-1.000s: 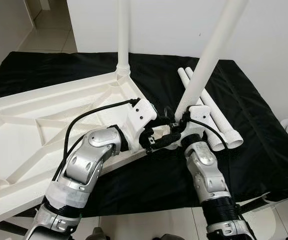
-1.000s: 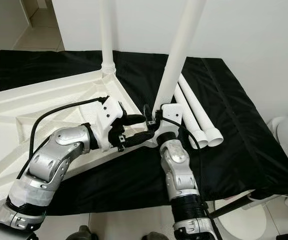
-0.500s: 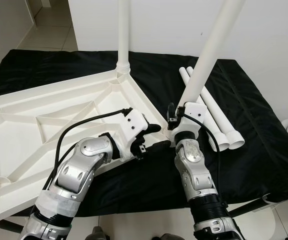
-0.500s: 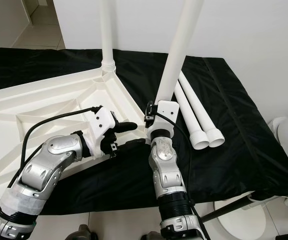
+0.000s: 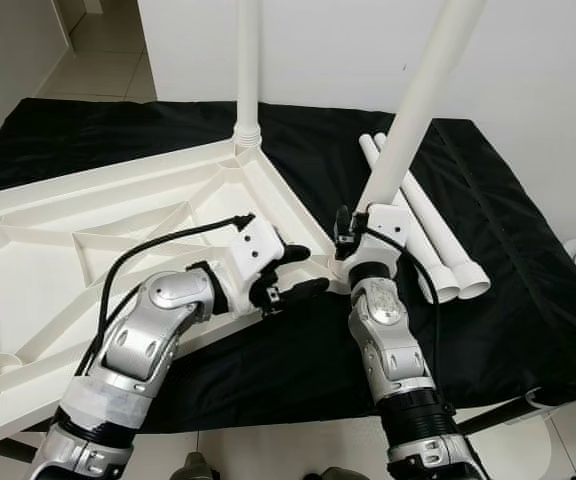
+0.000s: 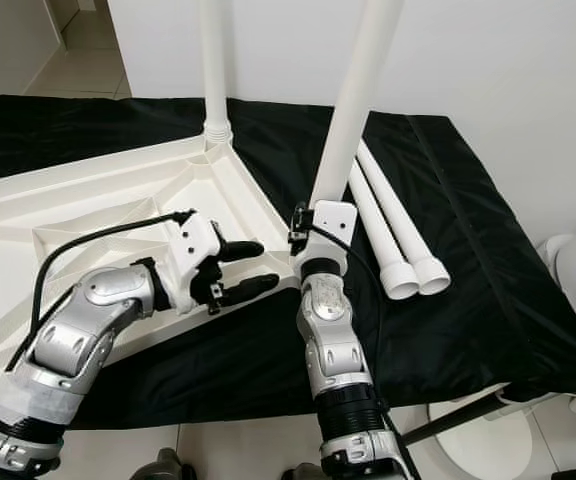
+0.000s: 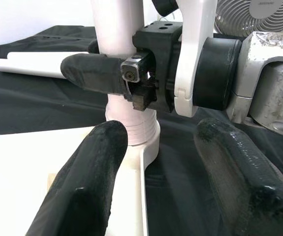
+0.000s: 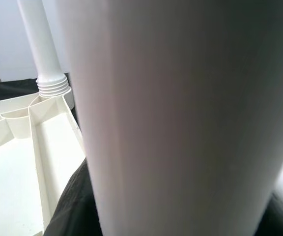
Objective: Building children table
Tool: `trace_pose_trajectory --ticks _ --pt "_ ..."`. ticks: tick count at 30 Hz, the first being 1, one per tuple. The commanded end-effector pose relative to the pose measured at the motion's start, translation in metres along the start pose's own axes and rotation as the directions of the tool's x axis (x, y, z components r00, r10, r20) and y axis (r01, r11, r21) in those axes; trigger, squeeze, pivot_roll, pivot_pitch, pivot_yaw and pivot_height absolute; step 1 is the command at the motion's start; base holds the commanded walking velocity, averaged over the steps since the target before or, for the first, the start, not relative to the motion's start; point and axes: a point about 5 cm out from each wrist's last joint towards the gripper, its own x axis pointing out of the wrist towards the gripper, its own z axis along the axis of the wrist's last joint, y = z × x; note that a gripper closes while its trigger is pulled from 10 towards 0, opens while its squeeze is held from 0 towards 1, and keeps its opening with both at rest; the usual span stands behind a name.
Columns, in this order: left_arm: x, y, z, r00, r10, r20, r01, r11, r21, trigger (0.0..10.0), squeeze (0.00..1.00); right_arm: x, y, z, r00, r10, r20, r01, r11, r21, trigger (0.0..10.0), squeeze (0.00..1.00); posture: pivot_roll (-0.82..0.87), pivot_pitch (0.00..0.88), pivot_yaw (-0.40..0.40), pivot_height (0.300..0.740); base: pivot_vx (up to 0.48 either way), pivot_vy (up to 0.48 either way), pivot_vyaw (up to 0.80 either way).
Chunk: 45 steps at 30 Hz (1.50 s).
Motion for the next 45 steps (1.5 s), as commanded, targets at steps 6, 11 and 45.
trace_pose_trajectory --ticks 6,11,45 --pt "0.002 -0.001 0.001 1.000 -0.013 0.003 0.013 1.000 0.005 10.0 0.00 -0.007 -0.009 -0.012 0.998 -0.031 -0.048 0.031 0.999 0.007 10.0 1.00 0.04 0.013 -0.069 0.740 0.000 0.000 0.00" --pt "0.005 -0.007 0.001 1.000 -0.028 0.012 0.028 1.000 -0.002 10.0 0.00 -0.006 -0.012 -0.006 0.999 0.030 -0.014 -0.030 0.999 0.013 10.0 1.00 0.04 0.012 -0.070 0.740 0.000 0.000 0.00" --pt "0.014 -0.015 0.007 0.998 -0.053 0.035 0.053 0.999 -0.010 10.0 0.00 0.007 -0.070 0.000 0.754 0.641 -0.145 -0.657 0.738 -0.152 10.0 0.00 0.04 0.009 -0.060 0.740 0.000 0.000 0.00"
